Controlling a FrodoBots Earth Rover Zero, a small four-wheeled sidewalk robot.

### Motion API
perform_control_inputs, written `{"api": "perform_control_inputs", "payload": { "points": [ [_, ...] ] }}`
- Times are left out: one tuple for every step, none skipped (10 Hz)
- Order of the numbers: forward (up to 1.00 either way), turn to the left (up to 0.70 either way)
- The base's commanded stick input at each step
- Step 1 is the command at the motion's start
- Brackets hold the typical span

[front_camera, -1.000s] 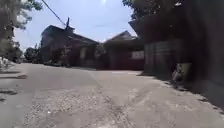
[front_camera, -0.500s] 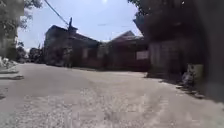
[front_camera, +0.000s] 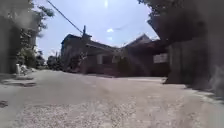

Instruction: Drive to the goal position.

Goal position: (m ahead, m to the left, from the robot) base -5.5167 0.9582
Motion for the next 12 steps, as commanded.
{"api": "perform_control_inputs", "payload": {
  "points": [
    [0.85,0.00],
    [0.85,0.00],
    [0.85,0.00],
    [0.85,0.00],
    [0.85,0.00],
    [0.85,0.00],
    [0.85,0.00],
    [0.85,0.00],
    [0.85,0.00],
    [0.85,0.00],
    [0.85,0.00],
    [0.85,0.00]
  ]
}}
